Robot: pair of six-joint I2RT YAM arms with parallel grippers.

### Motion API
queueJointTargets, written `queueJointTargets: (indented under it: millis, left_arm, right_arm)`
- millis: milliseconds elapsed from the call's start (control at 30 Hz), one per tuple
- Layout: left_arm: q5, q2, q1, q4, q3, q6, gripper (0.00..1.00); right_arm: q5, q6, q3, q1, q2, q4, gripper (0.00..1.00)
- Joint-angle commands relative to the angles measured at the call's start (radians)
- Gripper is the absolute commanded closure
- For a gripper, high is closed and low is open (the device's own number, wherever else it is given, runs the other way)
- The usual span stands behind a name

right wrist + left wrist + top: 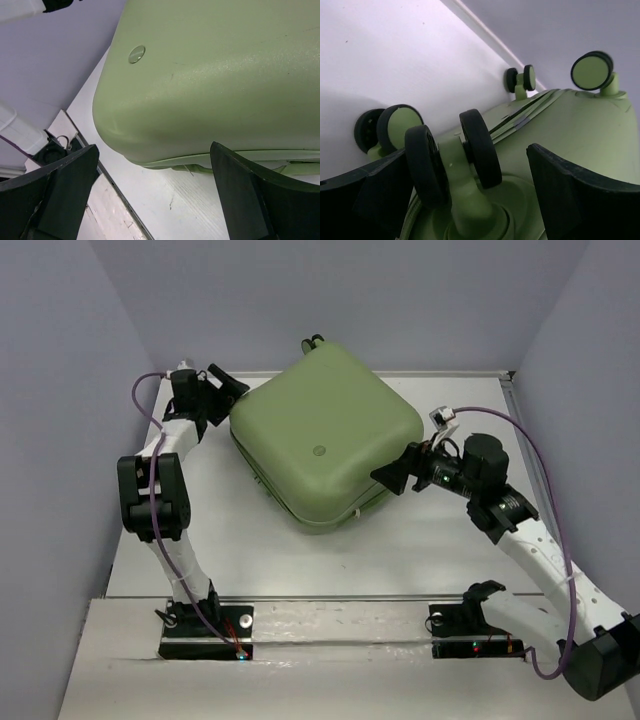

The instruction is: Pack the luggage

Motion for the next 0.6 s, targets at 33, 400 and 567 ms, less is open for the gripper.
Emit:
queueJointTargets:
  millis: [33, 400, 567]
  left_arm:
    - [0.089, 0.032, -0.014, 0.208, -0.032, -0.181, 0.04]
    - [0.118, -0.123, -0.019, 0.445, -0.059, -0.297, 0.94]
    - [0.129, -0.253, -0.024, 0.362, 0.028, -0.301, 0.94]
  right_arm:
    - [0.013, -0.023, -0.013, 0.038, -0.012, 0.043, 0.02]
    - [0.01, -0.047, -0.045, 0.056, -0.081, -0.024, 0.02]
    - [0.013, -0.047, -0.114, 0.082, -0.1, -0.038, 0.16]
